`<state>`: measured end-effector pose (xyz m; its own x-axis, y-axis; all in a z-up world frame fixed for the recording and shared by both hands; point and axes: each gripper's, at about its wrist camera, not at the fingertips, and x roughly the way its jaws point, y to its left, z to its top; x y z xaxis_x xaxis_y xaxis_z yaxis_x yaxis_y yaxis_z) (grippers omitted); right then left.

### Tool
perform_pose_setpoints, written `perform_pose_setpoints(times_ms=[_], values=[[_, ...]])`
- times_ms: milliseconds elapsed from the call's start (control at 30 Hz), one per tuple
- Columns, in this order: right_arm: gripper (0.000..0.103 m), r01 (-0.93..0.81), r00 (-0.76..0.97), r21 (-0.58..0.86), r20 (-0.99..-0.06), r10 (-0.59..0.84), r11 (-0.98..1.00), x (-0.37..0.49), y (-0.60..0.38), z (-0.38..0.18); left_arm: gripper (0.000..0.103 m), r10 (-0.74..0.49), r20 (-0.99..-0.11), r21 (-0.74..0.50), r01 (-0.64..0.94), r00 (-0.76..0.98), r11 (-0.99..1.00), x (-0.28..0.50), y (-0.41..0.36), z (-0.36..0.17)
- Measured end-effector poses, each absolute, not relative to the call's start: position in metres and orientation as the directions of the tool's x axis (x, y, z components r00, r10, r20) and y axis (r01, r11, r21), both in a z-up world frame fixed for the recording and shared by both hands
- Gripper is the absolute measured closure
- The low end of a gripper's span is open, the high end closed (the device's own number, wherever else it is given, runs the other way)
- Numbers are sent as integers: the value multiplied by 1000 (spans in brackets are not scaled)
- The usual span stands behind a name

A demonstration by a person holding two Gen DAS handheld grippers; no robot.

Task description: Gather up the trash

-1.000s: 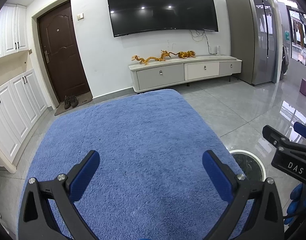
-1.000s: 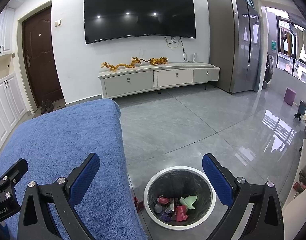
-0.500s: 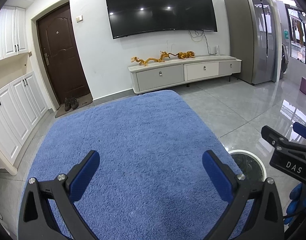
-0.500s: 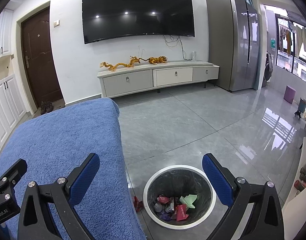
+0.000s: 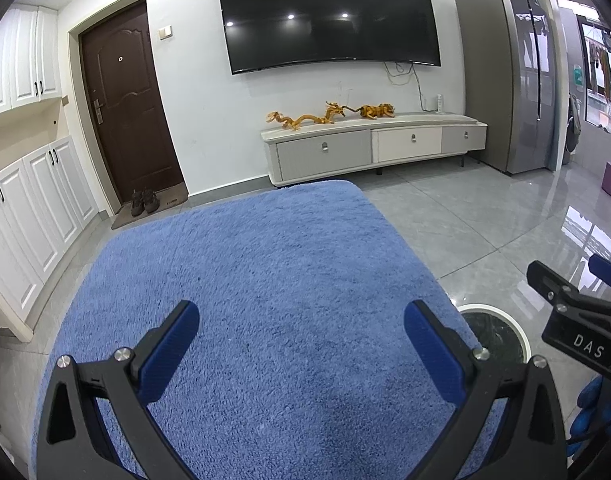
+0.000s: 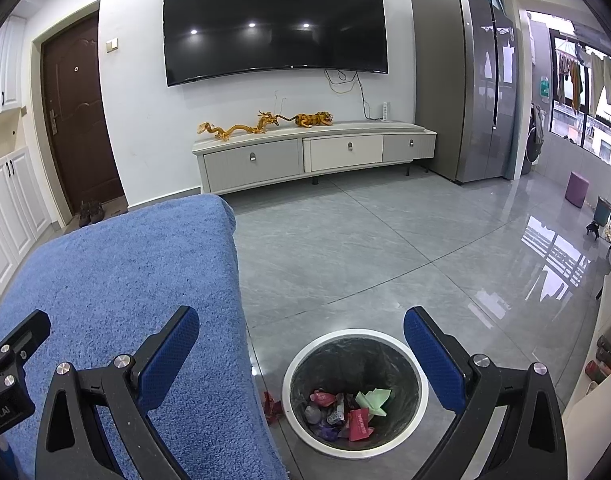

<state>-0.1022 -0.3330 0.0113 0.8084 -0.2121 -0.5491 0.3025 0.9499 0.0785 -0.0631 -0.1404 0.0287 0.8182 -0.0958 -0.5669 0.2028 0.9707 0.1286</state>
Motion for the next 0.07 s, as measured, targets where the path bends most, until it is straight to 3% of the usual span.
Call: perform_pose_setpoints(times_ms=[67], values=[[0, 302, 808, 77, -550, -212, 950, -102, -333, 11, 0, -95, -569, 124, 200, 817, 972, -62, -140, 28]])
